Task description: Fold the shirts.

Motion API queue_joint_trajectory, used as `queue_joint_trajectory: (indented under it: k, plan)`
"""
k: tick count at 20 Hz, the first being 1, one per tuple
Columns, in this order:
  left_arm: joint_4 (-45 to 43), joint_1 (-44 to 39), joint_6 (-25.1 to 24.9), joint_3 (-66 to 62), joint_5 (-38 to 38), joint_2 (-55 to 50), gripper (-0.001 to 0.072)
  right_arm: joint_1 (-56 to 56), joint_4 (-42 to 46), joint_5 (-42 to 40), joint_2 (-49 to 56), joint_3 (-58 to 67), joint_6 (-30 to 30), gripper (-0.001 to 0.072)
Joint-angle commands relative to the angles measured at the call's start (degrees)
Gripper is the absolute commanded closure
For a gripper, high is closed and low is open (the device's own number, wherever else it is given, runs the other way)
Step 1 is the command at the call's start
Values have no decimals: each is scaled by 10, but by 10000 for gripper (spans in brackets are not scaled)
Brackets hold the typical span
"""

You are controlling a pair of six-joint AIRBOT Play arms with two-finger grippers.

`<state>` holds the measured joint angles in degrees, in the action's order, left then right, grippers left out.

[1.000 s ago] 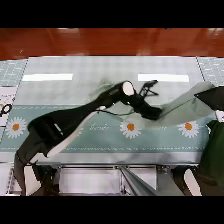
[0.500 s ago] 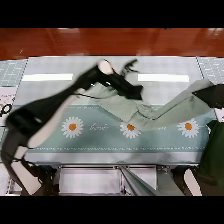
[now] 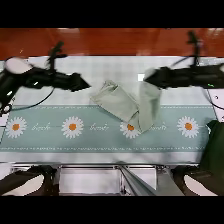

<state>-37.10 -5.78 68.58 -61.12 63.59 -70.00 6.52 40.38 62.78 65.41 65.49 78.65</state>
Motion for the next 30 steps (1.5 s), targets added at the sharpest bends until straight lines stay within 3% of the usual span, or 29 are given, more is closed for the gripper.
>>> queue_joint_trajectory:
  k: [1, 7, 14, 15, 16, 17, 18, 21, 24, 27, 30]
  plan:
    - [0, 71, -21, 113, -6, 113, 688, 79, -50, -48, 145, 73, -28, 681]
    - [0, 89, -21, 141, -10, 139, 688, 123, -74, -40, 308, 225, -26, 681]
    - [0, 89, -21, 141, -19, 139, 687, 126, -72, -15, 355, 247, -17, 680]
    - [0, 89, -21, 141, -21, 139, 687, 126, -72, -14, 357, 247, -17, 614]
    - [0, 89, -21, 141, -26, 139, 687, 126, -70, -7, 357, 247, -13, 409]
    - [0, 90, -21, 141, -30, 139, 688, 120, -71, 14, 355, 247, -13, 300]
    - [0, 98, -21, 140, -33, 139, 688, 110, -70, 45, 350, 247, -11, 300]
    - [0, 182, -21, 104, 2, 140, 687, 27, -34, 175, 299, 247, -11, 303]
    - [7, 298, -21, 52, 58, 165, 687, -88, 143, 268, 189, 239, 2, 304]
    - [22, 366, -23, 60, 59, 226, 687, -194, 317, 193, 27, 107, 46, 304]
    - [23, 356, -34, 116, 59, 291, 687, -275, 292, 52, -118, -136, 69, 292]
